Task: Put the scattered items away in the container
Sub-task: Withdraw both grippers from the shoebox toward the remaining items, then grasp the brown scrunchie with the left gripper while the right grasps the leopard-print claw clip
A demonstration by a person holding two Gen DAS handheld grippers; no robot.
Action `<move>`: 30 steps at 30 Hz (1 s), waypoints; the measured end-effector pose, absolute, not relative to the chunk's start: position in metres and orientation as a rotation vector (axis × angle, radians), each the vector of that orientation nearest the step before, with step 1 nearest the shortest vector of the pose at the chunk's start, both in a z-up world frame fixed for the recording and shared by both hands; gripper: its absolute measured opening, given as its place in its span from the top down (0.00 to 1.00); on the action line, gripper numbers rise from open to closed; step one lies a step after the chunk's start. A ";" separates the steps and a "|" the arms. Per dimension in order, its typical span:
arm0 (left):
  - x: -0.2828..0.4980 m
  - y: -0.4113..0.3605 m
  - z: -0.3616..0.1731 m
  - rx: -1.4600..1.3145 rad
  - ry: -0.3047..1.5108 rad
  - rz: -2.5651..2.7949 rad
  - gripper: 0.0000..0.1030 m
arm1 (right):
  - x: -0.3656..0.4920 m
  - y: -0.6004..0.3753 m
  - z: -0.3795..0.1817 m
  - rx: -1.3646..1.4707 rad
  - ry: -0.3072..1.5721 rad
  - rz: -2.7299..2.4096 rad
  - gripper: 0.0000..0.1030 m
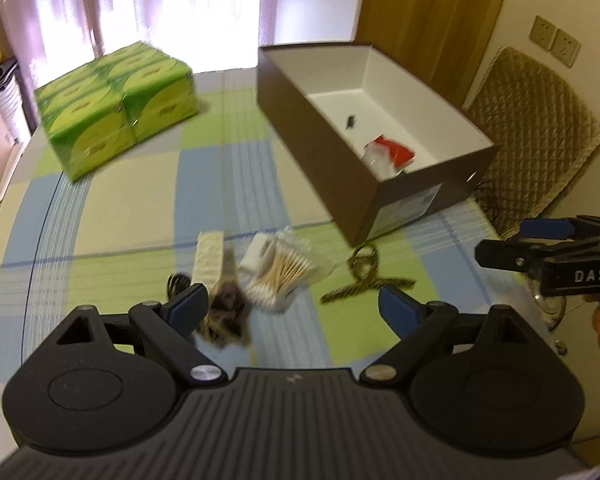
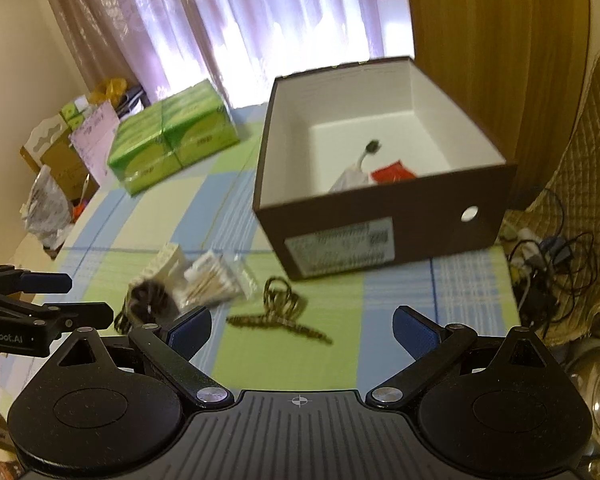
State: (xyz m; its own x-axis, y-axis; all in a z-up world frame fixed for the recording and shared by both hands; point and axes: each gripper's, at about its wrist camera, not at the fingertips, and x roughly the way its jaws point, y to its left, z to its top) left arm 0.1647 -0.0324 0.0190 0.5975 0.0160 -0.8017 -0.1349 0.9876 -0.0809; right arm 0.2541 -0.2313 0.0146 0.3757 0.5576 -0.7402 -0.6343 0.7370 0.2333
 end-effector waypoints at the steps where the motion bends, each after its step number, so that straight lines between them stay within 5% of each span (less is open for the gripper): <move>1: 0.163 -0.031 0.016 -0.141 0.936 0.092 0.13 | 0.252 -0.230 0.012 -0.106 0.912 0.764 0.01; 30: 0.151 -0.003 -0.027 -0.122 0.999 0.195 0.13 | 0.247 -0.191 -0.055 -0.306 0.938 0.879 0.02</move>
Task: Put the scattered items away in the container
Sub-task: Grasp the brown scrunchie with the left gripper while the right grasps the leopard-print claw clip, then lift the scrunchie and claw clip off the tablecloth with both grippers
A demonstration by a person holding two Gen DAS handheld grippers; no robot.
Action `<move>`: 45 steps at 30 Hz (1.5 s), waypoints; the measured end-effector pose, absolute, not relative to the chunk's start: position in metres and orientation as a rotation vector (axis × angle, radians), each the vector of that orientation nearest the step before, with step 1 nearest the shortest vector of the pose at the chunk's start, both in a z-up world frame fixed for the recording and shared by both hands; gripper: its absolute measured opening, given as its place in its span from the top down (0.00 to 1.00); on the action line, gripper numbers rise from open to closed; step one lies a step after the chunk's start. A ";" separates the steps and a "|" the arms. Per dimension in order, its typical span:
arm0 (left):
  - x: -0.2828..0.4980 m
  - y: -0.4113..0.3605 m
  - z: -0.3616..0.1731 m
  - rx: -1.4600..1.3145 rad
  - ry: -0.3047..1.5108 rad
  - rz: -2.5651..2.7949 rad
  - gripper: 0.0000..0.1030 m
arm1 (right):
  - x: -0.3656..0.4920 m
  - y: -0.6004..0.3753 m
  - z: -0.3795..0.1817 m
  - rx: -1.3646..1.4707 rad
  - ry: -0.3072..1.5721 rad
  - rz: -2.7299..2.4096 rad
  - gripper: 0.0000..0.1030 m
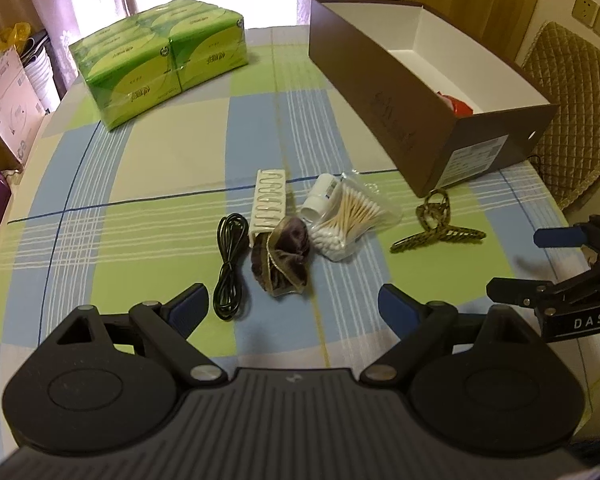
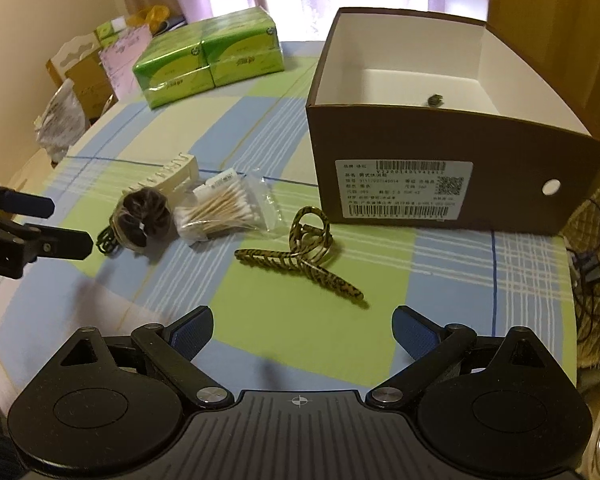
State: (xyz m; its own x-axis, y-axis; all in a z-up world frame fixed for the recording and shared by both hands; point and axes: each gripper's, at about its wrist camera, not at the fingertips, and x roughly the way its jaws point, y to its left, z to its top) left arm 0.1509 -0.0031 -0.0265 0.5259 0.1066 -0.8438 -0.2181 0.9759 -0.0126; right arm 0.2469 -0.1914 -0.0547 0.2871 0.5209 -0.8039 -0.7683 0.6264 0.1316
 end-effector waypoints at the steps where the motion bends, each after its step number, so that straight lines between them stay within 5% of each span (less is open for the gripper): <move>1: 0.152 -0.002 -0.028 -0.123 1.002 0.196 0.13 | 0.249 -0.190 -0.056 -0.314 0.935 0.886 0.02; 7: 0.158 0.006 -0.035 -0.125 1.017 0.203 0.13 | 0.258 -0.182 -0.066 -0.392 0.895 0.934 0.02; 9: 0.159 0.009 -0.037 -0.127 1.022 0.207 0.13 | 0.260 -0.178 -0.070 -0.421 0.881 0.953 0.11; 10: 0.160 0.010 -0.038 -0.128 1.024 0.208 0.13 | 0.262 -0.175 -0.073 -0.434 0.885 0.975 0.25; 18: 0.164 0.017 -0.050 -0.136 1.055 0.217 0.14 | 0.272 -0.158 -0.094 -0.500 0.853 1.010 0.27; 20: 0.164 0.018 -0.052 -0.135 1.059 0.217 0.14 | 0.272 -0.155 -0.099 -0.520 0.857 1.020 0.48; 22: 0.165 0.018 -0.054 -0.129 1.054 0.216 0.16 | 0.274 -0.156 -0.101 -0.502 0.864 1.016 0.52; 25: 0.167 0.017 -0.057 -0.106 1.032 0.200 0.19 | 0.275 -0.161 -0.099 -0.492 0.869 0.990 0.84; 35: 0.187 0.013 -0.081 -0.076 1.014 0.147 0.43 | 0.268 -0.195 -0.092 -0.432 0.949 0.890 0.86; 37: 0.189 0.017 -0.086 -0.111 1.023 0.145 0.68 | 0.264 -0.202 -0.091 -0.419 0.963 0.878 0.86; 39: 0.190 0.022 -0.090 -0.144 1.040 0.144 0.82 | 0.261 -0.208 -0.090 -0.415 0.977 0.864 0.86; 45: 0.165 0.017 -0.084 -0.132 1.054 0.062 0.86 | 0.253 -0.216 -0.087 -0.403 1.024 0.864 0.86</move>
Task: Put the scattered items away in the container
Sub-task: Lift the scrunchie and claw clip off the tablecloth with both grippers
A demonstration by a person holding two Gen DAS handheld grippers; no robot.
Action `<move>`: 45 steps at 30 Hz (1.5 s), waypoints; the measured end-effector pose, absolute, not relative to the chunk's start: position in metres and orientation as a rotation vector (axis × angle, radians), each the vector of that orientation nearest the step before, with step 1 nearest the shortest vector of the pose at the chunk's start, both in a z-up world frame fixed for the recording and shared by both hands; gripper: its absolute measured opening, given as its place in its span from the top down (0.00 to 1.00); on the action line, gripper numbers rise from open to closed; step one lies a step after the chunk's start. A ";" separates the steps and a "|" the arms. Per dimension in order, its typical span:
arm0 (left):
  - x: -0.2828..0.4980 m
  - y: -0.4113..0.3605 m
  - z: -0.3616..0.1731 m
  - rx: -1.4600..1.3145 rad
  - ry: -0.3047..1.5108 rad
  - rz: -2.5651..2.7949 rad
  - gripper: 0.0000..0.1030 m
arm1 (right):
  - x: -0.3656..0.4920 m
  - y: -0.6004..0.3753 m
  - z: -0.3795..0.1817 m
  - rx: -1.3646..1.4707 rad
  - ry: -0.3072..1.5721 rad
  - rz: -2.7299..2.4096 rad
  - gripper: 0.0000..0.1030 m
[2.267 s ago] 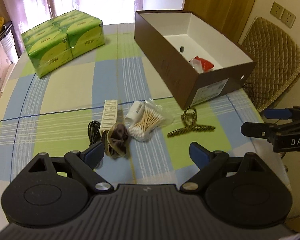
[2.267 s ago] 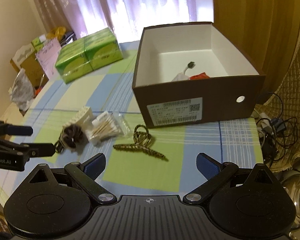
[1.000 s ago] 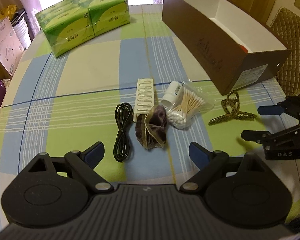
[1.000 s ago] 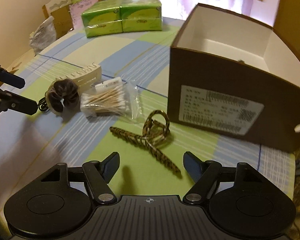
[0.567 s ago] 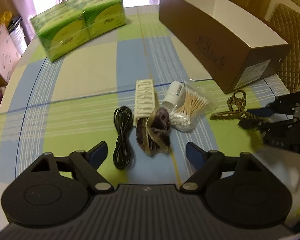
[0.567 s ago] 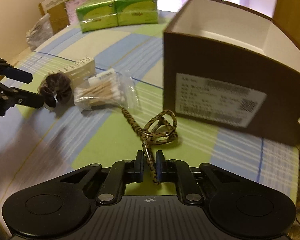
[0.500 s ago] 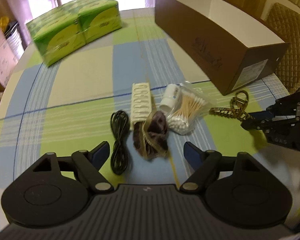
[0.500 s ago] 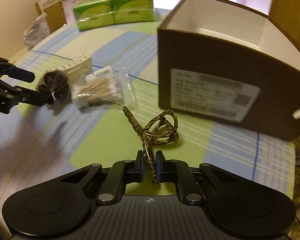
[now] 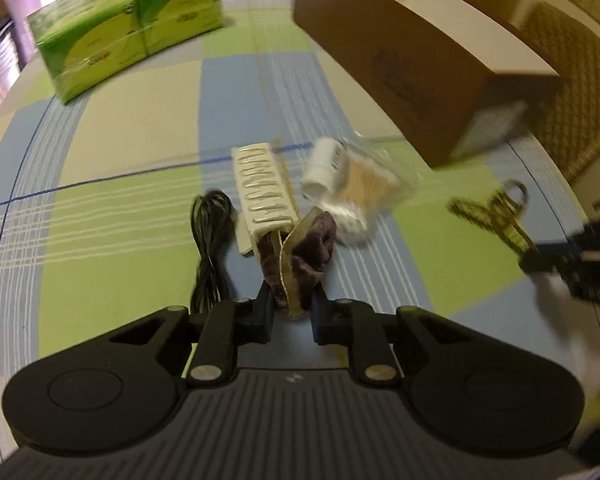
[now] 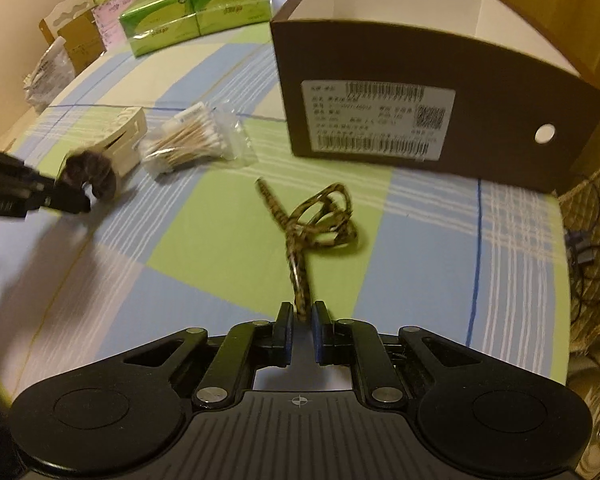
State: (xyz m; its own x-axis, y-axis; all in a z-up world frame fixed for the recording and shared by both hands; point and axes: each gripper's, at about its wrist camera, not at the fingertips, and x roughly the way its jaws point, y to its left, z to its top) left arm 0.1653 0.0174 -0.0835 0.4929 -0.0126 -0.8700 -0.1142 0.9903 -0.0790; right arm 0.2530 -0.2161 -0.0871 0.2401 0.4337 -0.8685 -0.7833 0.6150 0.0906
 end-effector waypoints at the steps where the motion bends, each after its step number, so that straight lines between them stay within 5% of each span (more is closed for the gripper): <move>1: 0.160 0.015 -0.084 -0.128 1.066 0.043 0.86 | 0.252 -0.217 -0.086 -0.400 1.028 0.860 0.86; 10: 0.144 0.000 -0.086 -0.107 1.057 0.029 0.60 | 0.251 -0.211 -0.086 -0.416 1.029 0.853 0.85; 12: 0.150 0.003 -0.088 -0.122 1.047 0.058 0.65 | 0.251 -0.211 -0.085 -0.415 1.029 0.854 0.85; 13: 0.152 0.005 -0.089 -0.127 1.051 0.061 0.81 | 0.251 -0.211 -0.084 -0.413 1.028 0.856 0.85; 14: 0.153 0.006 -0.089 -0.129 1.056 0.046 0.84 | 0.252 -0.212 -0.084 -0.408 1.027 0.857 0.85; 21: 0.138 0.008 -0.047 0.028 0.912 -0.004 0.85 | 0.258 -0.217 -0.082 -0.327 1.040 0.847 0.85; 22: 0.140 0.011 -0.046 0.048 0.906 0.003 0.85 | 0.258 -0.216 -0.081 -0.326 1.037 0.850 0.80; 23: 0.142 0.013 -0.047 0.058 0.920 0.010 0.85 | 0.258 -0.215 -0.079 -0.327 1.030 0.853 0.42; 25: 0.142 0.015 -0.047 0.061 0.949 0.019 0.85 | 0.253 -0.216 -0.073 -0.323 0.961 0.835 0.06; 45: 0.152 -0.002 -0.054 -0.057 0.974 0.023 0.85 | 0.266 -0.189 -0.082 -0.457 0.828 0.893 0.13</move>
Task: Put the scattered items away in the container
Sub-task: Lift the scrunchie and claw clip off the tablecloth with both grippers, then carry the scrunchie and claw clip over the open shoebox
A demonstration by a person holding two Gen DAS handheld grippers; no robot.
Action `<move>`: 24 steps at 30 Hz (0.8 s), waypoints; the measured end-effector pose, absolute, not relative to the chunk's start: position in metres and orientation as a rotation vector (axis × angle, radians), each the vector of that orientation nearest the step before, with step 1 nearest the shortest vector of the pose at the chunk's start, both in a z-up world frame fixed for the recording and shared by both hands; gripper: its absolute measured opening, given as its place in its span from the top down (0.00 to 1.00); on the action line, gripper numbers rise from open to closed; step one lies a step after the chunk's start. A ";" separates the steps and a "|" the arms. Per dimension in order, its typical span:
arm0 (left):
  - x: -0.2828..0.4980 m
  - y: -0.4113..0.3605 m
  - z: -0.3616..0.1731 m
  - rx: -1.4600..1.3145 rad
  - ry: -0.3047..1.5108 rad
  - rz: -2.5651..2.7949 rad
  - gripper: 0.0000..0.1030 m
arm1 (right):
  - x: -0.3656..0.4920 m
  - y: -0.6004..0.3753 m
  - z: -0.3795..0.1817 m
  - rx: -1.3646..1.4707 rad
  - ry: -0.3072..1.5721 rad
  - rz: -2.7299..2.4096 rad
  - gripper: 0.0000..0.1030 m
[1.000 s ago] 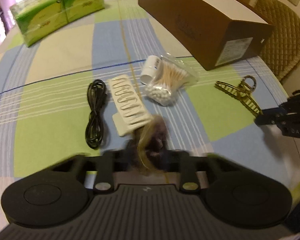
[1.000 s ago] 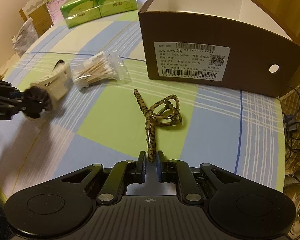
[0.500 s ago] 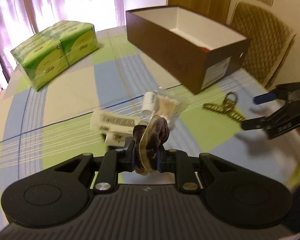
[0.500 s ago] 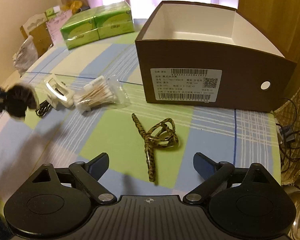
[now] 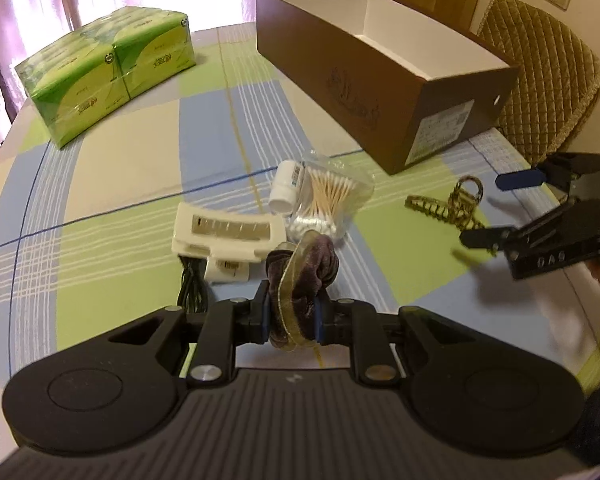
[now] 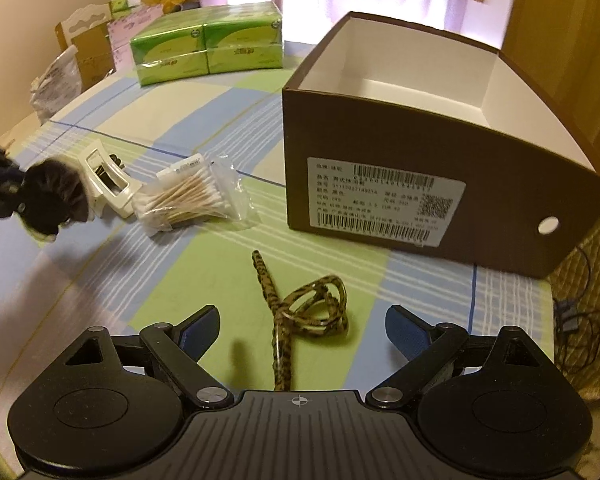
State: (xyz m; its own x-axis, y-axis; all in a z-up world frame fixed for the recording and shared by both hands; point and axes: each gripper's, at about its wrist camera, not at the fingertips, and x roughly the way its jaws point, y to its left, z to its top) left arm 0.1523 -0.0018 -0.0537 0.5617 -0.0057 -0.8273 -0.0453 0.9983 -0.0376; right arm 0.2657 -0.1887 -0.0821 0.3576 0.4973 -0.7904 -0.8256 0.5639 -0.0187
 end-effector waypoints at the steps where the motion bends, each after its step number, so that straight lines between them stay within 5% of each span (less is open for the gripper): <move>1: 0.156 -0.002 -0.053 -0.062 0.974 0.023 0.85 | 0.267 -0.187 -0.083 -0.465 0.829 0.898 0.18; 9: 0.184 -0.012 -0.048 -0.038 0.991 0.017 0.85 | 0.277 -0.179 -0.090 -0.502 0.817 0.914 0.20; 14: 0.193 -0.021 -0.047 -0.018 0.999 0.004 0.85 | 0.279 -0.178 -0.096 -0.517 0.849 0.929 0.59; 24: 0.198 -0.024 -0.047 -0.006 1.018 0.005 0.85 | 0.266 -0.205 -0.072 -0.353 0.892 0.893 0.60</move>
